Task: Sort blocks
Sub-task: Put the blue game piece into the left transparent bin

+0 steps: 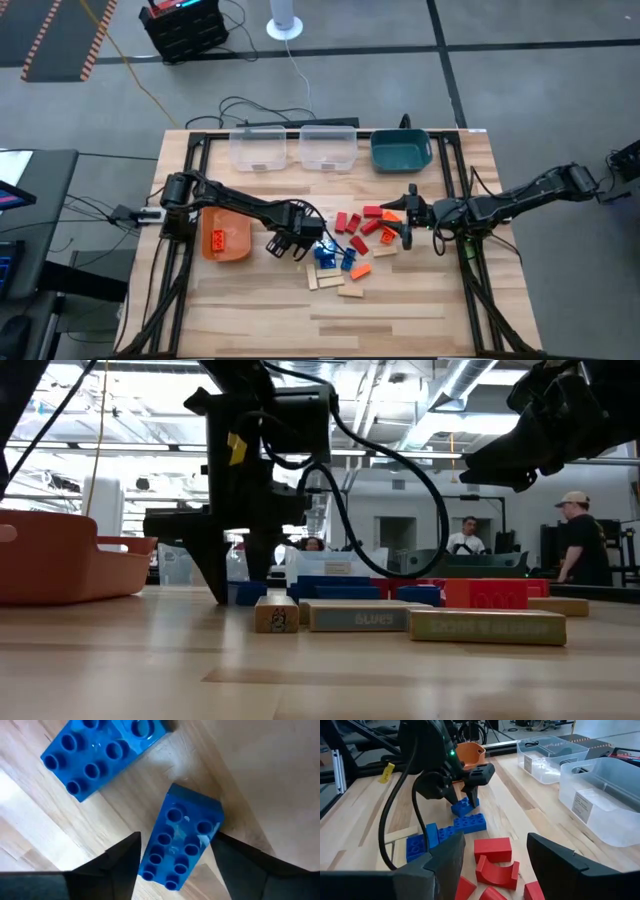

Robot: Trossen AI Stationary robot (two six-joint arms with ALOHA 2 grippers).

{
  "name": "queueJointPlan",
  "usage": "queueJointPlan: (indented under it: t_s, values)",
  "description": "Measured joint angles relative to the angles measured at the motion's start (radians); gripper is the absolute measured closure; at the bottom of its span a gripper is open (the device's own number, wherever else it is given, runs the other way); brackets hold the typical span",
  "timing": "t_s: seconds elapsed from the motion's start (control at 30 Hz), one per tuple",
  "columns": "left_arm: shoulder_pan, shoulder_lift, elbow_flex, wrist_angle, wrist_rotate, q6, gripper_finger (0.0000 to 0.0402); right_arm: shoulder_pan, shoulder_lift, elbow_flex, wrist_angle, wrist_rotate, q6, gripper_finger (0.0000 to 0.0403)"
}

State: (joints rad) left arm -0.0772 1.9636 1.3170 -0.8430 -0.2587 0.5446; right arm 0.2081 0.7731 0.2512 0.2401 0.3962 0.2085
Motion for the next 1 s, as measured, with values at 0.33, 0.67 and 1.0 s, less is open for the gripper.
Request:
queueJointPlan:
  t_s: [0.33, 0.67, 1.0]
  values:
    - [0.02, -0.009, 0.058, -0.129, -0.007, -0.098, 0.0276, 0.001, 0.0, 0.0, 0.002, 0.0, 0.001, 0.0153]
    - [0.128, -0.105, 0.122, -0.279, -0.07, -0.167, 0.0276, 0.001, 0.0, 0.0, 0.0, 0.0, 0.004, 0.0153]
    - [0.442, -0.308, 0.121, -0.29, -0.156, -0.203, 0.0276, 0.001, 0.0, 0.0, 0.0, -0.001, 0.003, 0.0153]
